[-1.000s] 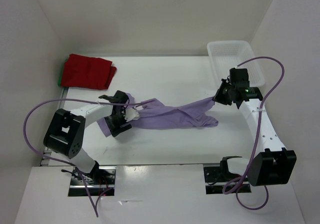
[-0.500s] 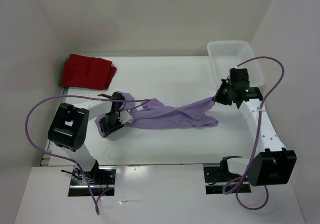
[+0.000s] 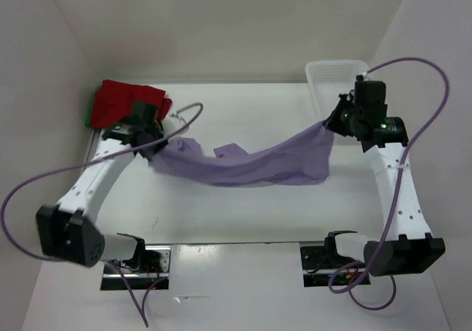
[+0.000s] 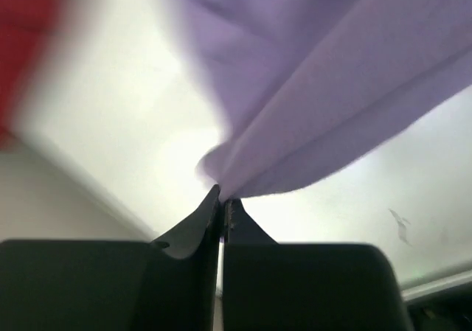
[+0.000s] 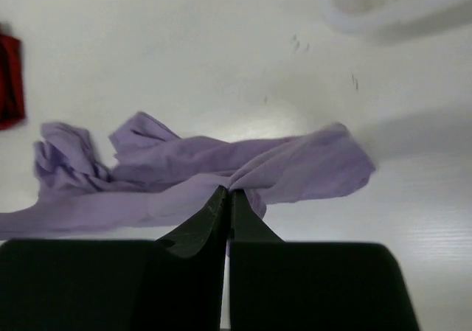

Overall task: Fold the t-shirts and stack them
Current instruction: Flatten out the tshirt

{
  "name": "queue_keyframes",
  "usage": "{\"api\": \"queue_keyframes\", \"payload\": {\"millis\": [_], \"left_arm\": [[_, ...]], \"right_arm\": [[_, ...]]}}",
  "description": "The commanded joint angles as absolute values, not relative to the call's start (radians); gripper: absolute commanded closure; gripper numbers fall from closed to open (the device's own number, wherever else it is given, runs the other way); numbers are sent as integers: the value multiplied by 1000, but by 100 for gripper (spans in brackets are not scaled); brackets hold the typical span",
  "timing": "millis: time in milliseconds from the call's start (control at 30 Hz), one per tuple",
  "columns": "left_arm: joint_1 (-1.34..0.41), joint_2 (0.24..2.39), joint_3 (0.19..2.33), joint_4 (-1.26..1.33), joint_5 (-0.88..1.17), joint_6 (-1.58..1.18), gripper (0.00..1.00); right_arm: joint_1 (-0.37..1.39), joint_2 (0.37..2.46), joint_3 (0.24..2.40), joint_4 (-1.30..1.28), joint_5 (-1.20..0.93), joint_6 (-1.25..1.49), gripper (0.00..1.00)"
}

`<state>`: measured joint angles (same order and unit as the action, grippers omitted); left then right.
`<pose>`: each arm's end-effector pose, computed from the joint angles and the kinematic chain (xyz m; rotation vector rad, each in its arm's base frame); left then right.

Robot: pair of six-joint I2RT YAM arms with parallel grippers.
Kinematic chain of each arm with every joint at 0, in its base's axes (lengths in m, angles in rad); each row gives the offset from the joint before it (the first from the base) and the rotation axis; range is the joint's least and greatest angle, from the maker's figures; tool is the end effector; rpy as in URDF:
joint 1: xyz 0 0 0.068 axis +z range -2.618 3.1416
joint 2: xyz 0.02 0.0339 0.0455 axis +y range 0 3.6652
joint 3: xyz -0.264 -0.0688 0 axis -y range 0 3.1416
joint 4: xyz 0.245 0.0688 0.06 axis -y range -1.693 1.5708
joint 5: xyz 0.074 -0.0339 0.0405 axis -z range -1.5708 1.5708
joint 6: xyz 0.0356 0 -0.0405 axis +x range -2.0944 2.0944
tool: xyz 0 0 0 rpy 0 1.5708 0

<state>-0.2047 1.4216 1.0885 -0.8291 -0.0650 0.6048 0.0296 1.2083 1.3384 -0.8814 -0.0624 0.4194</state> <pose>0.2701 -0.0537 0.2507 1.0647 2.5323 0.2006 0.2414 0.0094 0.3769 0.4219 2.3009 0.2973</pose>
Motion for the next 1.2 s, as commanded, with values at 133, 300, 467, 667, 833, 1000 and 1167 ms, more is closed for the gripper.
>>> {"api": "queue_keyframes", "payload": {"millis": [133, 300, 467, 667, 833, 1000, 1167], "left_arm": [[-187, 1120, 1543, -897, -166, 678, 100], [-157, 1040, 1696, -897, -201, 678, 100], [-120, 1014, 1844, -876, -201, 669, 100], [-110, 1075, 2023, -865, -210, 669, 100], [-110, 1127, 1916, -833, -199, 669, 100], [-110, 1257, 1747, -784, -137, 657, 100], [-110, 1438, 1678, -689, -127, 637, 100]], "right_arm": [[49, 1127, 1792, -1005, 116, 367, 100], [144, 1105, 2015, -1032, 230, 357, 100], [201, 1065, 2213, -1020, 302, 330, 100], [210, 1065, 2289, -999, 302, 321, 100], [264, 1156, 2172, -999, 452, 301, 100], [281, 1356, 2040, -933, 514, 262, 100], [215, 1607, 2049, -829, 411, 241, 100]]}}
